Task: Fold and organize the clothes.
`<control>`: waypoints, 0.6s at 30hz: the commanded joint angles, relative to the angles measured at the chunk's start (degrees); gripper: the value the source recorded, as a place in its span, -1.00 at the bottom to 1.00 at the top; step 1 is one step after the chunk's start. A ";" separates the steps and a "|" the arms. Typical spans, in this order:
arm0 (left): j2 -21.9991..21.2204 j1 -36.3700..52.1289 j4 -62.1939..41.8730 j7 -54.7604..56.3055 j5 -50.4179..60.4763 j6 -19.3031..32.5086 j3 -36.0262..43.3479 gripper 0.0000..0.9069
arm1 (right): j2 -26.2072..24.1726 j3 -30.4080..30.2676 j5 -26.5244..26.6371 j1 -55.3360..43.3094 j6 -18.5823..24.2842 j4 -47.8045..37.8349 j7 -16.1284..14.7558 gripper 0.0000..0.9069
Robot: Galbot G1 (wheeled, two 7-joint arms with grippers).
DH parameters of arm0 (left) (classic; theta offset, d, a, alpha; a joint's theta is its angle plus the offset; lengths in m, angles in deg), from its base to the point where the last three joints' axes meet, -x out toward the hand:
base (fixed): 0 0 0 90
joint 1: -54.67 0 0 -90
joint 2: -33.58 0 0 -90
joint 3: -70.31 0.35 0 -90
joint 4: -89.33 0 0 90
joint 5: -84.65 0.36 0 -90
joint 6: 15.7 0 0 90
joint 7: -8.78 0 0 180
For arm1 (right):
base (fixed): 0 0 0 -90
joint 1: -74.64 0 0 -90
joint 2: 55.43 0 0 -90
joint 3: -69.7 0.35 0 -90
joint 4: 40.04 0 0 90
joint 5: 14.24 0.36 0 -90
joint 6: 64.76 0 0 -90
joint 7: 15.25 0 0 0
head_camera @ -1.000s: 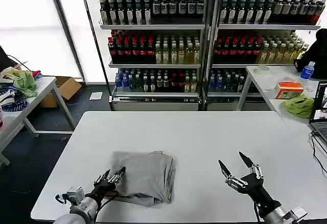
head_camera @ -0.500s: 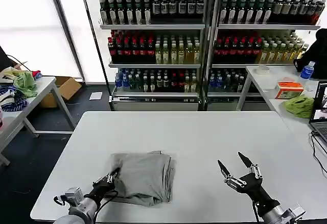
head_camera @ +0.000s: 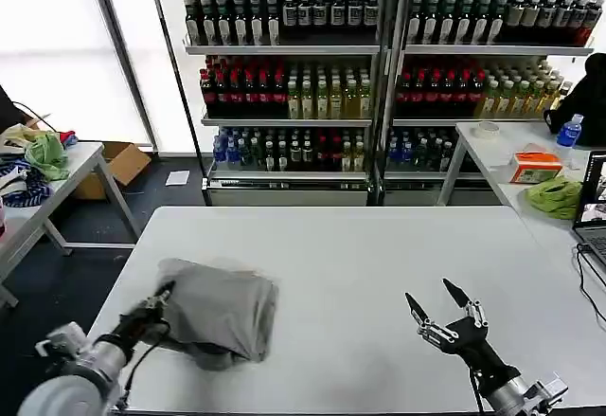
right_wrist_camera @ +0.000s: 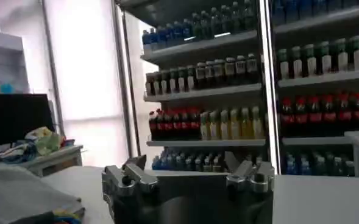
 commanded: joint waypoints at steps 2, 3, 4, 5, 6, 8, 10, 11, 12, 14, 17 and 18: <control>15.68 -0.73 1.87 4.84 -27.63 -4.20 -22.06 -0.98 | 0.14 -0.34 0.35 -0.37 0.26 -0.19 -0.06 1.00; 16.30 -0.89 2.04 4.82 -27.68 -4.20 -21.86 -0.98 | 0.21 -0.45 0.29 -0.51 0.37 -0.28 0.01 1.00; 16.72 -0.93 2.25 4.81 -27.43 -4.18 -21.28 -0.98 | 0.31 -0.53 0.16 -0.75 0.52 -0.46 0.09 1.00; 17.02 -0.77 2.85 5.15 -27.30 -4.17 -20.32 -0.98 | 0.41 -0.63 0.12 -0.90 0.54 -0.59 0.25 1.00; 17.06 -0.55 3.30 5.25 -27.30 -4.18 -19.66 -0.98 | 0.47 -0.66 0.24 -0.98 0.55 -0.69 0.33 1.00; 17.07 -0.11 4.21 5.41 -26.97 -4.16 -18.42 -0.98 | 0.82 -0.68 0.10 -0.96 0.97 -0.94 0.36 1.00; 16.38 0.22 5.17 5.84 -25.92 -4.14 -16.98 -0.98 | 0.93 -0.66 0.20 -0.34 1.36 -0.79 0.32 1.00; 15.80 0.20 5.77 6.46 -25.62 -4.15 -15.32 -0.98 | 1.05 -0.58 0.04 -0.04 1.63 -0.77 0.22 1.00; 14.51 -0.17 7.04 6.73 -24.15 -4.15 -13.02 -0.98 | 1.15 -0.58 -0.05 0.21 1.86 -0.80 0.16 1.00; 10.80 -1.19 8.98 5.89 -18.45 -4.13 -7.64 -0.98 | 1.64 -0.59 -0.10 0.42 1.99 -0.78 0.19 1.00; 4.26 -0.95 8.26 4.75 -8.98 -4.03 6.10 -0.98 | 2.17 -0.43 -0.15 0.32 1.97 -0.46 0.40 1.00; 2.45 -0.63 6.95 4.51 -4.33 -3.68 10.73 -0.98 | 2.31 -0.25 -0.15 0.22 1.90 -0.30 0.39 1.00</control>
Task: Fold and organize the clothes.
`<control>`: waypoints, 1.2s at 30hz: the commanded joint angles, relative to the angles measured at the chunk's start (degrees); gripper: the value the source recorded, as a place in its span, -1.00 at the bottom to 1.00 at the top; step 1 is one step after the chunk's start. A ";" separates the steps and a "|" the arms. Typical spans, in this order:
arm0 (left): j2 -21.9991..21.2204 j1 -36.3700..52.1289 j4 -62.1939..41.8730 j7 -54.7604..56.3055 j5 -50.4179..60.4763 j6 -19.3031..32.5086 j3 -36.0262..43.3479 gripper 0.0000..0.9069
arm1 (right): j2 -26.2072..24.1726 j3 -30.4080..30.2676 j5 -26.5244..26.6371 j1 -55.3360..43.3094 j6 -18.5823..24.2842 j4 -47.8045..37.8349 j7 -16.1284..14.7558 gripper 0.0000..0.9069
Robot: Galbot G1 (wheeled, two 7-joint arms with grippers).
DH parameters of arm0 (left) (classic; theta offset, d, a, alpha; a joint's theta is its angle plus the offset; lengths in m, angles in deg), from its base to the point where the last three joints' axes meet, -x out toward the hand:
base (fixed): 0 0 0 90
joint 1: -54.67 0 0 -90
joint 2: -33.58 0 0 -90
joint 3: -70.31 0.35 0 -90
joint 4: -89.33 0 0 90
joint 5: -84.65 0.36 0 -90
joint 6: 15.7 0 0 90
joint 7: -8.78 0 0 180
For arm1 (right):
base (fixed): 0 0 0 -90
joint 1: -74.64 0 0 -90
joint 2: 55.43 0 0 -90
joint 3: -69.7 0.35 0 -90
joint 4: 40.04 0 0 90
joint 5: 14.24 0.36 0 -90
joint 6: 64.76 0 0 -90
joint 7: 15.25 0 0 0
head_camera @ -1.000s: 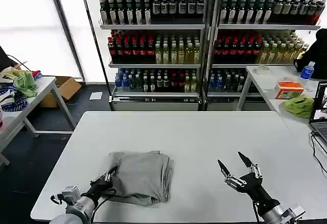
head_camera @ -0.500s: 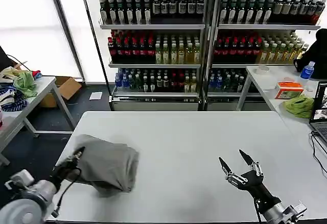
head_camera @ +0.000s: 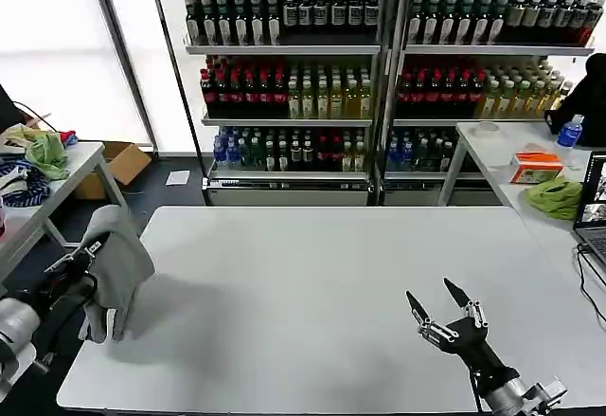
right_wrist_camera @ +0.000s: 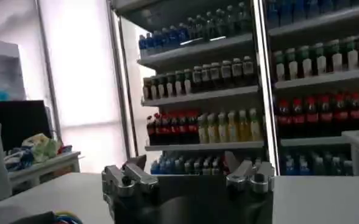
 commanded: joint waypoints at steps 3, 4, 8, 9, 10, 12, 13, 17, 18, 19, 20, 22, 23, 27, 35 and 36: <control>-13.43 1.96 -0.69 -0.53 20.31 1.23 32.83 -0.98 | 1.19 0.76 0.06 0.13 0.08 0.99 0.34 1.00; -14.83 3.26 -1.31 -0.28 21.26 1.32 36.15 -0.98 | 1.36 0.87 0.08 0.18 -0.15 1.23 0.40 1.00; -18.81 10.54 0.02 7.27 19.50 3.53 45.85 -0.98 | 1.92 1.06 -0.27 1.06 -0.92 2.03 0.52 1.00; -19.45 11.95 0.20 7.54 19.06 4.83 47.82 -0.98 | 2.12 0.92 -0.79 1.35 -1.66 2.13 0.91 1.00; -20.32 14.09 -0.17 7.87 18.48 5.62 50.00 -0.98 | 2.21 0.81 -1.53 1.53 -2.36 2.36 1.20 1.00; -21.09 15.96 -1.79 7.99 17.02 5.37 52.19 0.29 | 2.32 0.19 -3.44 1.88 -6.14 3.36 2.82 1.00; -21.56 17.41 -2.74 8.24 16.63 5.13 53.23 1.00 | 2.22 -0.23 -4.98 1.94 -8.43 3.78 3.87 1.00; -22.80 19.39 -5.26 8.45 14.73 5.20 53.17 1.00 | 1.51 -3.37 -5.77 0.91 -14.30 3.75 8.19 1.00; -22.77 19.45 -5.20 8.45 14.55 5.31 53.02 1.00 | 0.99 -4.51 -6.20 0.38 -14.88 3.35 8.48 1.00; -22.65 19.58 -4.49 8.60 13.17 5.36 52.85 1.00 | 0.75 -4.93 -6.21 -0.08 -15.86 3.24 8.73 1.00; -22.43 19.64 -3.49 8.72 12.57 5.24 52.72 1.00 | 0.41 -5.98 -5.42 -0.69 -16.93 3.08 9.19 1.00; -22.26 19.84 -2.53 8.61 11.51 4.87 52.56 1.00 | -0.30 -7.22 -3.57 -1.77 -19.14 2.89 9.44 1.00; -22.24 19.93 -2.24 8.31 11.54 4.87 52.39 1.00 | -0.48 -7.75 -2.99 -2.08 -19.81 2.86 9.48 1.00; -21.75 20.50 -1.28 8.11 10.72 4.96 49.81 1.00 | -1.64 -9.71 4.30 -5.10 -24.75 2.61 11.57 1.00; -16.45 18.85 2.41 1.99 15.28 5.45 35.47 1.00 | -3.84 -18.28 16.59 -15.29 -31.29 -1.18 15.43 1.00; -16.14 18.01 2.53 0.63 16.90 5.99 33.45 1.00 | -3.67 -19.66 18.38 -17.71 -31.66 -1.86 15.93 1.00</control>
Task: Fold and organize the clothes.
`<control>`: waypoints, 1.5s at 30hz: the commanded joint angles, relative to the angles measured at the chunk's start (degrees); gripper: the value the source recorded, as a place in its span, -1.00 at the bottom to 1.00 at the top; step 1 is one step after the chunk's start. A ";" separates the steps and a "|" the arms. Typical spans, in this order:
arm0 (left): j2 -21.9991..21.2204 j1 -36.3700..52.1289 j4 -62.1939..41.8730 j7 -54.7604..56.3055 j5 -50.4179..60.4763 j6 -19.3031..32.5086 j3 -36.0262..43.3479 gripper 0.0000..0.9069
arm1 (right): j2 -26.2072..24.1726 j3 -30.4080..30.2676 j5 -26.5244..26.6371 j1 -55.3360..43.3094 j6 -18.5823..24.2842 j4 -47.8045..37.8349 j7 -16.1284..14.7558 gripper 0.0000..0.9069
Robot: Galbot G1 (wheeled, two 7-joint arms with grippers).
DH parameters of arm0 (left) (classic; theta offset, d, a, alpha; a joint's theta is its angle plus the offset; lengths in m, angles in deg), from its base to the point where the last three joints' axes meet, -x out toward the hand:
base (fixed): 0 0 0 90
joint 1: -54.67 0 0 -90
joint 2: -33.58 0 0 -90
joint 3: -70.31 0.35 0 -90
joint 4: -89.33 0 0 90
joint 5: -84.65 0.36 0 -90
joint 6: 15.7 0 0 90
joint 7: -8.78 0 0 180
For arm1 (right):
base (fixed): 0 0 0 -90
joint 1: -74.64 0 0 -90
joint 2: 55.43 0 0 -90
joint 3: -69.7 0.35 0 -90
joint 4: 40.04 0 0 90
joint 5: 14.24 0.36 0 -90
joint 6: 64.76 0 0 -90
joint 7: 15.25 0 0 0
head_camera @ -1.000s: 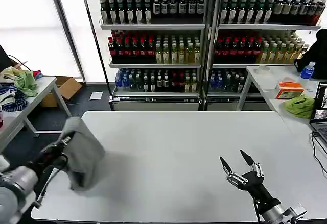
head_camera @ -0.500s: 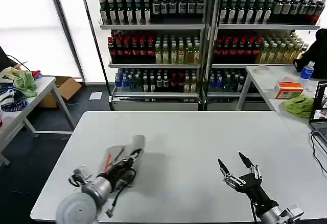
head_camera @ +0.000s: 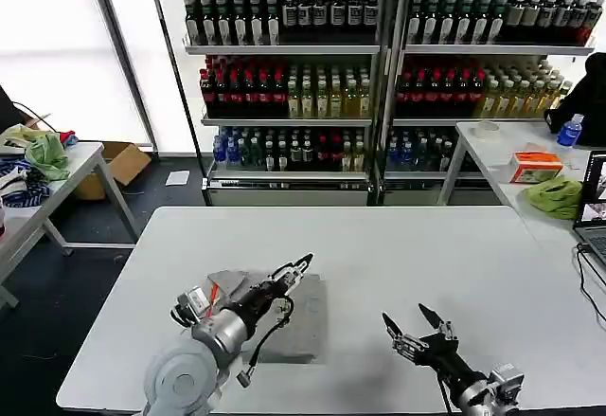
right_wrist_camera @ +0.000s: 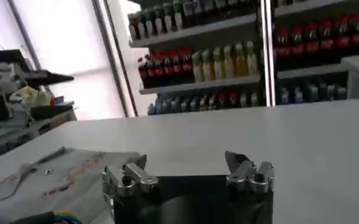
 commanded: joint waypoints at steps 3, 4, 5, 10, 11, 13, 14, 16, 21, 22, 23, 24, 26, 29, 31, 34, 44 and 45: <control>3.49 -2.61 3.71 -8.07 5.86 1.66 -16.27 1.00 | -1.13 -14.32 18.26 -18.23 -10.89 -5.27 5.75 1.00; 3.45 -3.11 3.93 -8.20 5.90 1.89 -17.44 1.00 | -0.83 -16.01 19.34 -20.64 -10.88 -6.86 5.46 1.00; 3.45 -3.83 4.08 -8.16 5.86 2.01 -18.11 1.00 | -0.42 -17.15 19.49 -22.10 -10.55 -7.86 4.51 1.00; 3.12 -7.04 5.29 -8.37 5.88 1.84 -21.47 1.00 | 0.61 -21.88 24.06 -27.50 -10.20 -13.99 3.17 1.00; 3.08 -7.36 5.48 -8.33 5.86 1.85 -22.01 1.00 | 1.27 -23.48 24.84 -29.12 -10.07 -15.61 3.17 1.00; 3.03 -7.70 5.58 -8.34 5.86 1.79 -23.17 1.00 | 1.70 -25.13 24.88 -30.87 -10.06 -17.02 3.82 1.00; 3.01 -7.86 5.62 -8.32 5.65 1.74 -23.55 1.00 | 1.99 -26.10 24.29 -31.45 -10.05 -17.40 4.10 1.00; 2.88 -8.01 5.92 -7.95 4.44 1.56 -24.38 1.00 | 2.31 -27.70 24.46 -32.45 -10.09 -18.11 4.90 1.00; 1.97 -8.11 6.92 -6.99 2.35 0.66 -25.54 1.00 | 4.53 -30.03 25.28 -34.50 -10.26 -19.70 5.71 1.00; 1.78 -8.25 6.88 -6.97 2.37 0.64 -25.51 1.00 | 5.21 -30.22 25.10 -34.62 -10.40 -19.67 5.95 1.00; 1.60 -8.32 6.79 -6.99 2.40 0.62 -25.48 1.00 | 5.70 -30.45 25.11 -34.83 -10.66 -19.39 6.07 1.00; 1.48 -8.38 6.70 -6.99 2.39 0.58 -25.45 1.00 | 6.39 -30.84 24.98 -35.01 -10.85 -19.33 6.44 0.96; 1.34 -8.41 6.80 -6.96 2.27 0.45 -25.45 1.00 | 7.20 -31.58 24.41 -35.27 -11.02 -19.76 7.36 -0.36; 1.10 -8.25 7.70 -6.64 1.00 0.05 -25.70 1.00 | 8.21 -32.22 24.18 -34.77 -10.17 -19.93 8.54 -1.00; 1.12 -8.32 7.93 -6.80 0.99 -0.26 -25.72 1.00 | 8.44 -32.20 24.20 -34.51 -9.67 -19.65 8.51 -1.00; 1.22 -8.47 7.68 -6.73 1.02 -0.26 -25.74 1.00 | 9.03 -31.79 23.78 -33.72 -9.22 -19.26 8.58 -1.00; 1.38 -8.59 8.07 -6.88 0.86 -0.22 -25.73 1.00 | 7.96 -29.47 22.19 -31.07 -8.48 -18.43 9.35 -1.00; 1.37 -8.60 8.08 -6.87 0.83 -0.22 -25.76 1.00 | 7.79 -29.31 21.98 -30.88 -8.45 -18.47 9.45 -1.00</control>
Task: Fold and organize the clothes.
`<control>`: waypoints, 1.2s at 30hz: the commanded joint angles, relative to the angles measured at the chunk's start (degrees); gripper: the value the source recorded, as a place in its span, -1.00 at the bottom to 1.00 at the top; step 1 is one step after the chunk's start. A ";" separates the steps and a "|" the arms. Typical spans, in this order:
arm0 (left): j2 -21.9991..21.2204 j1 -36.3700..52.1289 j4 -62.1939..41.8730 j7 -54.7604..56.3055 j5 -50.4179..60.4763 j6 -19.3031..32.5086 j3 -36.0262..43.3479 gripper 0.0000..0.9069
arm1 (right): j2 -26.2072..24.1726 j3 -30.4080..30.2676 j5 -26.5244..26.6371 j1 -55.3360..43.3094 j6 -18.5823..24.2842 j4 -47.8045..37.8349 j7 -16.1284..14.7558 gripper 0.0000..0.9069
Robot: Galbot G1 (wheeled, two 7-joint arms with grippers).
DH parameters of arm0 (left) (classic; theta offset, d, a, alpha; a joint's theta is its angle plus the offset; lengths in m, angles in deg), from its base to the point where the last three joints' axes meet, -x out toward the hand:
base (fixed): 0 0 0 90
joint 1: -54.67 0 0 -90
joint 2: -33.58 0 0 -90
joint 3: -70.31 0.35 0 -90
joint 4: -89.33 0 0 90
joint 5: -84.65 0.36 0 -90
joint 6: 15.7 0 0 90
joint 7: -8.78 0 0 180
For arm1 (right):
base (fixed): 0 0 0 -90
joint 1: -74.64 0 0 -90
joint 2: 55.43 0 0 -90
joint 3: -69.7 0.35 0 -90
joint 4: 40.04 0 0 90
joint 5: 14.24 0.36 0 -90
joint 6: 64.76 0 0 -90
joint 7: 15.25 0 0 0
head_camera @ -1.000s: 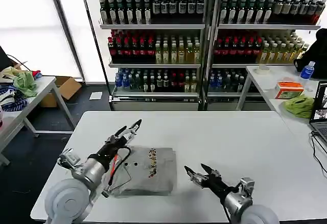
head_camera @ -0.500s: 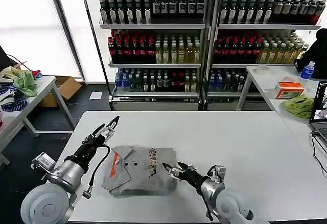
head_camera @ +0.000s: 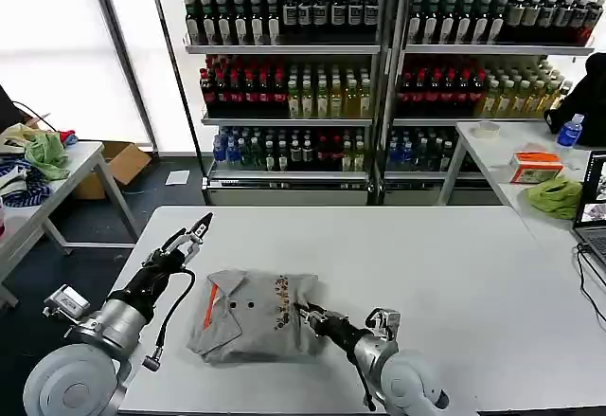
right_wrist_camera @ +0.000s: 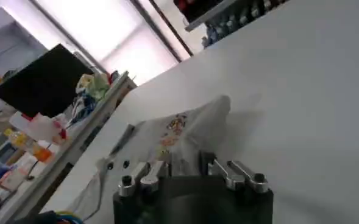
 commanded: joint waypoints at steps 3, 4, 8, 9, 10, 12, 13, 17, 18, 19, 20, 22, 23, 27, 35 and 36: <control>0.00 -0.39 0.50 -0.10 -0.60 -0.17 -0.81 1.00 | 0.15 0.30 -0.53 0.91 0.21 -0.76 1.53 -1.00; 0.02 -0.45 0.59 -0.10 -0.59 -0.18 -0.84 1.00 | 0.13 0.37 -0.58 0.99 0.19 -0.79 1.77 -1.00; 0.14 -0.63 0.68 -0.09 -0.67 -0.18 -1.15 1.00 | -0.24 1.29 -0.63 1.23 0.05 -0.25 1.94 -1.00; 0.22 -0.70 0.73 -0.08 -0.67 -0.17 -1.21 1.00 | -0.52 1.72 -0.59 1.32 -0.05 0.12 1.71 -1.00; 0.27 -0.81 0.74 -0.12 -0.69 -0.17 -1.35 1.00 | -1.26 2.38 -0.54 1.42 -0.15 0.55 1.47 -1.00; 0.39 -0.88 0.70 -0.11 -0.73 -0.16 -1.45 1.00 | -2.16 3.56 -0.10 1.62 -0.16 1.12 1.23 -1.00; 0.39 -0.87 0.65 -0.11 -0.73 -0.15 -1.52 1.00 | -3.12 4.63 0.05 1.86 -0.33 1.62 1.01 -1.00; 0.24 -0.93 0.49 -0.13 -0.74 -0.16 -1.54 1.00 | -6.27 8.34 1.66 3.52 -1.05 3.23 0.41 -1.00; 0.18 -0.94 0.49 -0.12 -0.74 -0.16 -1.52 1.00 | -6.91 9.09 1.78 3.84 -1.09 3.37 0.13 -1.00; 0.12 -0.94 0.48 -0.12 -0.74 -0.15 -1.51 1.00 | -7.71 9.92 1.85 4.55 -1.20 3.56 -0.21 -1.00; 0.08 -0.90 0.43 -0.12 -0.74 -0.15 -1.48 1.00 | -8.85 10.96 1.80 5.17 -1.10 3.89 -0.45 -1.00; 0.11 -0.86 0.41 -0.11 -0.75 -0.15 -1.46 1.00 | -10.36 12.43 1.81 6.44 -0.71 4.45 -1.10 -1.00; 0.17 -0.87 0.37 -0.15 -0.75 -0.17 -1.48 1.00 | -11.47 12.93 1.85 7.01 -0.63 4.61 -1.33 -1.00; 0.21 -1.01 0.35 -0.18 -0.75 -0.16 -1.51 1.00 | -13.79 14.73 1.65 8.19 0.15 4.30 -2.43 -1.00; 0.01 -2.16 1.05 -0.27 -0.79 -0.15 -2.08 1.00 | -15.03 16.38 -0.58 8.36 0.06 2.30 -2.19 -0.18; 0.03 -2.25 1.08 -0.24 -0.84 -0.16 -2.27 1.00 | -14.71 16.64 -1.70 8.46 0.04 2.64 -2.26 0.96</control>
